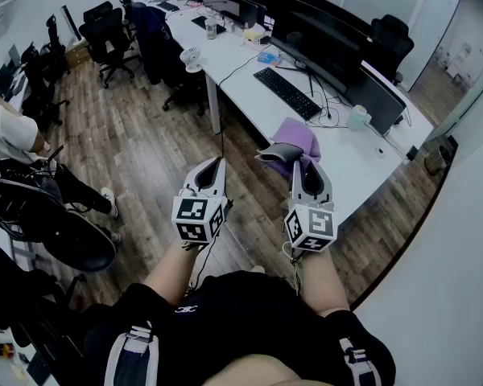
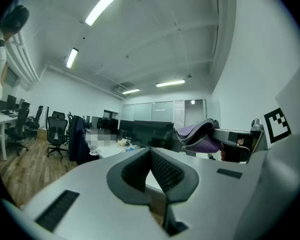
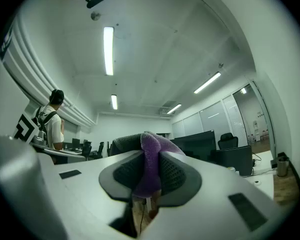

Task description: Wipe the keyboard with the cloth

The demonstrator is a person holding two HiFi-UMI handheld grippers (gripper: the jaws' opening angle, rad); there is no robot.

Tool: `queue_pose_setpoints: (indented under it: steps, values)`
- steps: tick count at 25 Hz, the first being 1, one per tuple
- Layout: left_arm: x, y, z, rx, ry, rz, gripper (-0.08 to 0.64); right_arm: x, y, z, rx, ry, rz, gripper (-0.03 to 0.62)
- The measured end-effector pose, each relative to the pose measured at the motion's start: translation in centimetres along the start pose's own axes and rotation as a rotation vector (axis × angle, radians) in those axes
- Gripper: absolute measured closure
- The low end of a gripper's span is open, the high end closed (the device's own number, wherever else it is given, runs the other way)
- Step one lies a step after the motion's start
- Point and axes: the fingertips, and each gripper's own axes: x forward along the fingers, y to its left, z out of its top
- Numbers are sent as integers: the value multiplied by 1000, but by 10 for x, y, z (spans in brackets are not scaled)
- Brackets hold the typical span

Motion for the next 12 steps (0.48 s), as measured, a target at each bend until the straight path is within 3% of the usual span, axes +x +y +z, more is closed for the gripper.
queue_pose_setpoints:
  steps: [12]
  values:
    - [54, -39, 9, 19, -14, 3, 546, 21, -57, 3, 7, -11, 4, 496]
